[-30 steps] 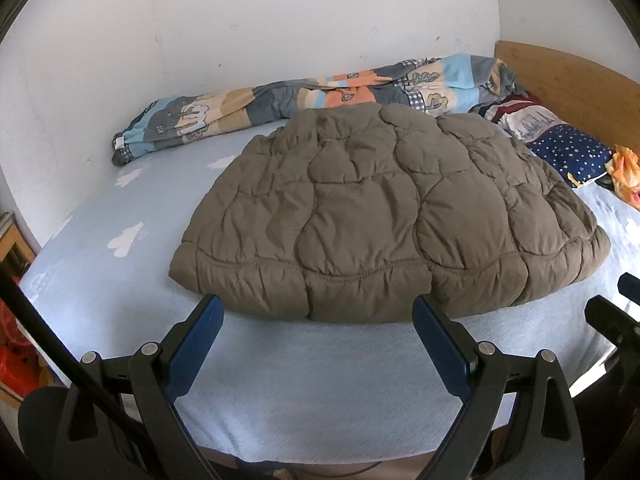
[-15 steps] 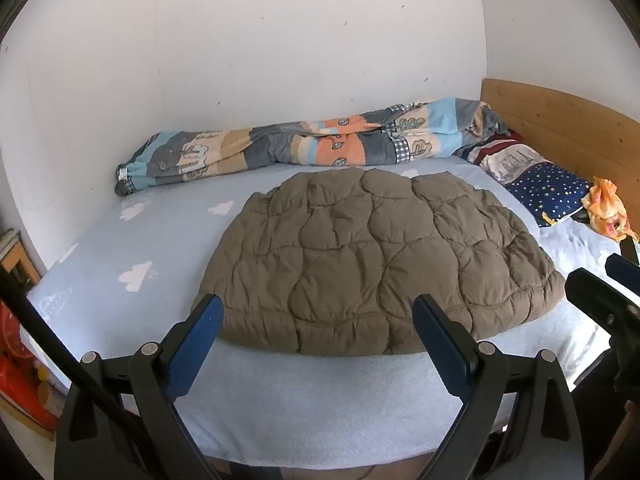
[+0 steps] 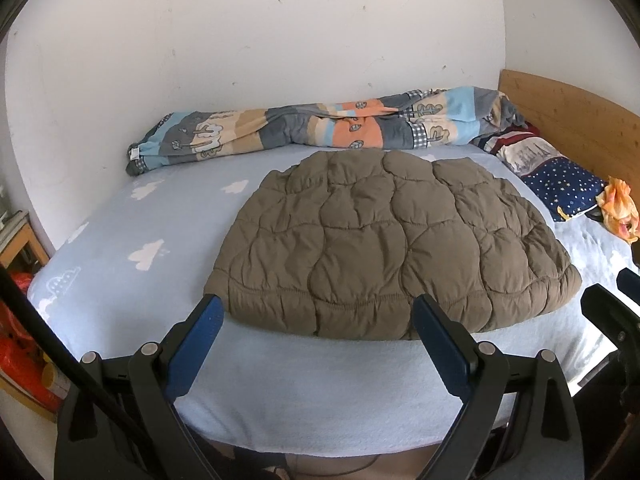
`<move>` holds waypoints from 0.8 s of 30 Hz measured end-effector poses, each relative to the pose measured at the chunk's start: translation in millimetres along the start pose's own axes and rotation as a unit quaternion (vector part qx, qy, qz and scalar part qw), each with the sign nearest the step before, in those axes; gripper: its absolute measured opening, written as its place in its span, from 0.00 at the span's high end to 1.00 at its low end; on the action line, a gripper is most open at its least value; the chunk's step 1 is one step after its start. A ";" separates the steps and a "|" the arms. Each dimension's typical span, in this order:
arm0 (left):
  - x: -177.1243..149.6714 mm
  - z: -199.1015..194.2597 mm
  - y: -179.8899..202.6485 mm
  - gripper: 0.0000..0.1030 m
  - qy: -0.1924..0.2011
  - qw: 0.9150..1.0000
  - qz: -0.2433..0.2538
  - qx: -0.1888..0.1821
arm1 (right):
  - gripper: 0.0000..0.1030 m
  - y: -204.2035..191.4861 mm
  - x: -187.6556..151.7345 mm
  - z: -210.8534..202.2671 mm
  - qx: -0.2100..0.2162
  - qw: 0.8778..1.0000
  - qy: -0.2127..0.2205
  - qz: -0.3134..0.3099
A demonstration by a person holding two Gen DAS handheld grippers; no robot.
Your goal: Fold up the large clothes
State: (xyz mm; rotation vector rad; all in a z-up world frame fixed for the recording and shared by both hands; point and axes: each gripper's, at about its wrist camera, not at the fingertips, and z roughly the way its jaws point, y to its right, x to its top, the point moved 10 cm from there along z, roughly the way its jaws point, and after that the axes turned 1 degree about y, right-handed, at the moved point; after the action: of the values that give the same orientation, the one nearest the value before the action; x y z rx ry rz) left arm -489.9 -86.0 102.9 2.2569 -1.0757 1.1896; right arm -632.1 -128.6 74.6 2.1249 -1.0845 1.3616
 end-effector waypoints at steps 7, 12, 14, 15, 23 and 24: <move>-1.7 5.0 -3.0 0.07 -0.010 1.000 -0.006 -0.014 | 0.11 3.7 -3.3 5.3 -0.003 1.000 -0.009 0.004; -2.8 8.3 -6.3 0.07 -0.016 1.000 -0.006 -0.011 | 0.11 6.9 -5.0 11.1 -0.005 1.000 -0.016 0.006; -2.6 10.9 -7.2 0.07 -0.022 1.000 -0.003 -0.007 | 0.11 7.3 -6.3 12.2 -0.006 1.000 -0.018 0.006; -2.2 12.3 -7.8 0.07 -0.024 1.000 -0.001 -0.004 | 0.11 7.6 -7.3 12.8 -0.006 1.000 -0.019 0.007; 0.0 15.4 -11.9 0.07 -0.033 0.999 0.004 0.005 | 0.11 10.7 -11.6 18.5 -0.009 1.000 -0.028 0.010; 0.1 16.2 -15.0 0.07 -0.037 0.999 0.007 0.016 | 0.11 11.8 -11.7 19.3 -0.009 0.999 -0.028 0.011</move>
State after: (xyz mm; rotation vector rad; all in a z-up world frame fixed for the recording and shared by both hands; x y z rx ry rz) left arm -469.6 -86.5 94.1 2.3390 -1.1088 1.1435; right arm -632.6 -144.3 54.5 2.1567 -1.1401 1.3028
